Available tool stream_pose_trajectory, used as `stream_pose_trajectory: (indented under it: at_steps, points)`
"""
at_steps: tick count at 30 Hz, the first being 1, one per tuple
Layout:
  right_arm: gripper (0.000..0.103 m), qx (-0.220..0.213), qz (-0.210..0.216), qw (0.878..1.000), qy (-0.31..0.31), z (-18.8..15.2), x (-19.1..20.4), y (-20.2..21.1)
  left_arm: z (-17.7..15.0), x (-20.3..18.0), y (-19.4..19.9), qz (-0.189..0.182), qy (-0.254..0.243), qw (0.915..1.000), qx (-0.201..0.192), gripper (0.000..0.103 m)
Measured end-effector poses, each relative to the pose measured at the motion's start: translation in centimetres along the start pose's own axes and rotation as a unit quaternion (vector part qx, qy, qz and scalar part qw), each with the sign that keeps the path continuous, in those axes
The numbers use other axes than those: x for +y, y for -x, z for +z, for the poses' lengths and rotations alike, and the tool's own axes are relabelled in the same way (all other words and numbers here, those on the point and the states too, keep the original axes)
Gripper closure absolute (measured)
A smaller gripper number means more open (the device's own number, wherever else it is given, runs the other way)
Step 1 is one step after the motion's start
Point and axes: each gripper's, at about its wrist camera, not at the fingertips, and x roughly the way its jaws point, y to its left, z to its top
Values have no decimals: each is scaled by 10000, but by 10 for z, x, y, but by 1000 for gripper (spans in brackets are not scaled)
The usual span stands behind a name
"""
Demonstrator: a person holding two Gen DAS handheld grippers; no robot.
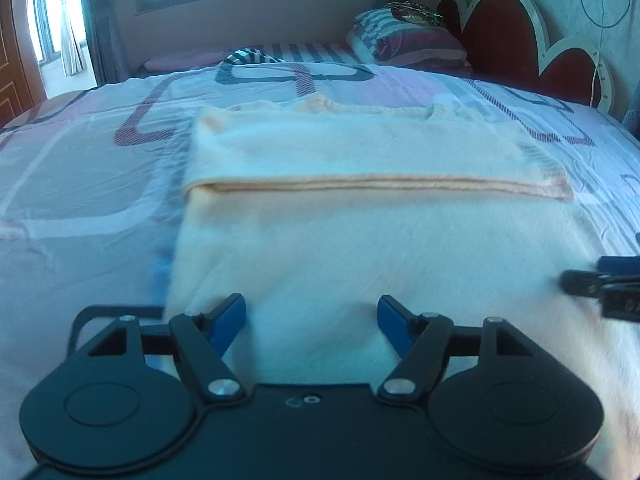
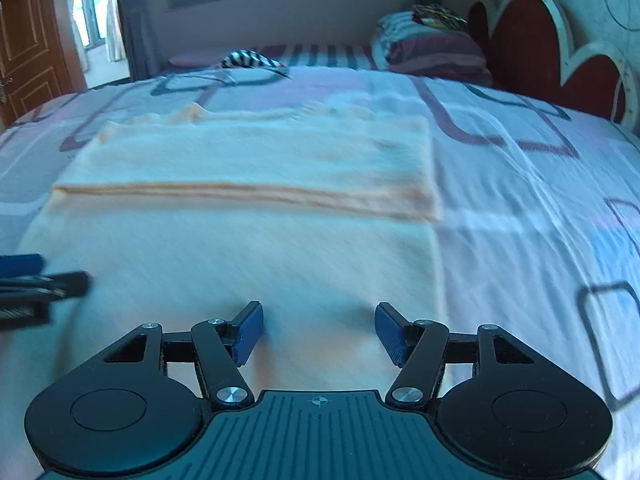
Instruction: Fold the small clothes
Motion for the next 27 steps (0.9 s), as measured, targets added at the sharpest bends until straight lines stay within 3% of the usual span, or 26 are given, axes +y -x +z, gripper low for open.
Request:
stream_pose_trajectory:
  at_steps: [8, 13, 17, 22, 27]
  points:
    - [42, -26, -90, 10000, -5, -32, -32, 36, -28, 6, 35, 353, 169, 9992, 96, 31]
    - [42, -173, 620, 9979, 60, -41, -9, 64, -41, -20, 67, 130, 177, 9998, -3, 30]
    - [42, -145, 1186, 9913, 553, -56, 32, 77, -60, -43, 78, 4, 95, 9999, 100, 31]
    - [42, -21, 1461, 9847, 947, -76, 56, 80, -81, -50, 84, 159, -21, 9997, 189, 30]
    - [43, 86, 1296, 9872, 927, -94, 48, 79, -93, -41, 91, 208, 66, 9995, 225, 27]
